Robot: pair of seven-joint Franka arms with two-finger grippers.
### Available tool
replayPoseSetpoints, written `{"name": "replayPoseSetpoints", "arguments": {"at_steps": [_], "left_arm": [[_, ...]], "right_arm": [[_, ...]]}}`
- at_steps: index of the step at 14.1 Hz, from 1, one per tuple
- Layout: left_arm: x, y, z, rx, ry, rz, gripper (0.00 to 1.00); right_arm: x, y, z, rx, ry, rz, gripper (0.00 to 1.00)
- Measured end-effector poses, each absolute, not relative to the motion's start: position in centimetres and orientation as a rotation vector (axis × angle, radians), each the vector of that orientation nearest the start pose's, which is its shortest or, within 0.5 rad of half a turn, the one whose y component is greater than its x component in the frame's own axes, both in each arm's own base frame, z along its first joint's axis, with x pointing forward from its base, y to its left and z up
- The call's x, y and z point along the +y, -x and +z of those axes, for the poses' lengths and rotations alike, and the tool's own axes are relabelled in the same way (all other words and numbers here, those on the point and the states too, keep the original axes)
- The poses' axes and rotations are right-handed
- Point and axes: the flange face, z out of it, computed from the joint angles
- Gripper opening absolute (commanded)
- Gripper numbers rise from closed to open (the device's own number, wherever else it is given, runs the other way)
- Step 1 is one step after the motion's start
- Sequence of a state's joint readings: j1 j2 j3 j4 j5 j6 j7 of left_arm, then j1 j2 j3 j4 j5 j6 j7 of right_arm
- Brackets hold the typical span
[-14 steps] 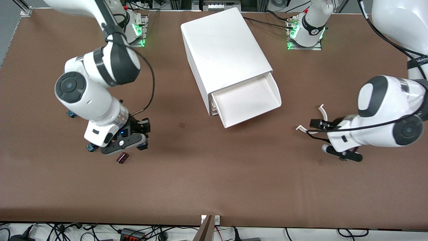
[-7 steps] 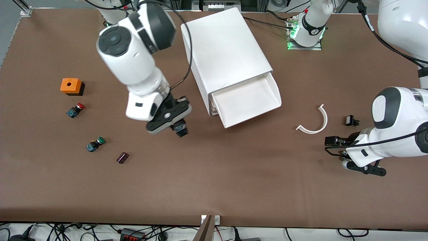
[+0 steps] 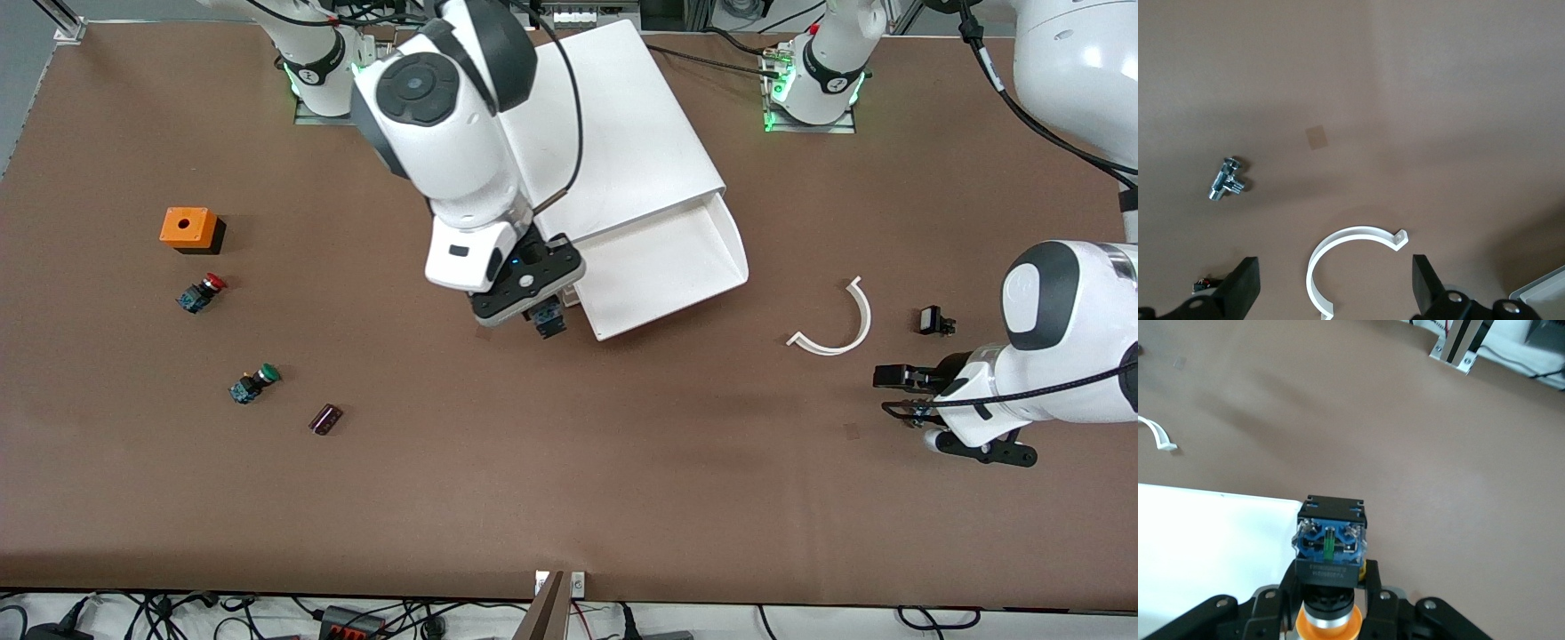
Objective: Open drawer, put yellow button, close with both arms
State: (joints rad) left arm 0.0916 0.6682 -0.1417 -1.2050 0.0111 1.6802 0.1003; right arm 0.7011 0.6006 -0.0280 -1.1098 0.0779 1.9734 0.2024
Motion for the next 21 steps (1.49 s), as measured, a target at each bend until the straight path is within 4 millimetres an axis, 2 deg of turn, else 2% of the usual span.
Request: {"name": "replayPoseSetpoints", "arguments": {"at_steps": [3, 8, 13, 18, 21], "left_arm": [[-1.1, -71.5, 37.3, 0.212, 3.204, 0.324, 1.00], [-1.3, -71.0, 36.9, 0.216, 3.199, 0.388, 1.00], [-1.3, -70.8, 36.8, 0.215, 3.197, 0.405, 1.00], [-1.3, -70.8, 36.8, 0.214, 3.197, 0.406, 1.00], [-1.3, -70.7, 36.7, 0.212, 3.196, 0.417, 1.00]], "right_arm": [[51.2, -56.3, 48.5, -0.579, 2.885, -0.304, 0.00], [54.1, -54.0, 48.0, -0.475, 2.891, -0.279, 0.00], [57.5, -51.9, 45.0, -0.493, 2.897, -0.289, 0.00], [59.1, -51.0, 43.9, -0.472, 2.879, -0.310, 0.00], [60.3, -50.1, 42.5, -0.480, 2.878, -0.301, 0.00]]}}
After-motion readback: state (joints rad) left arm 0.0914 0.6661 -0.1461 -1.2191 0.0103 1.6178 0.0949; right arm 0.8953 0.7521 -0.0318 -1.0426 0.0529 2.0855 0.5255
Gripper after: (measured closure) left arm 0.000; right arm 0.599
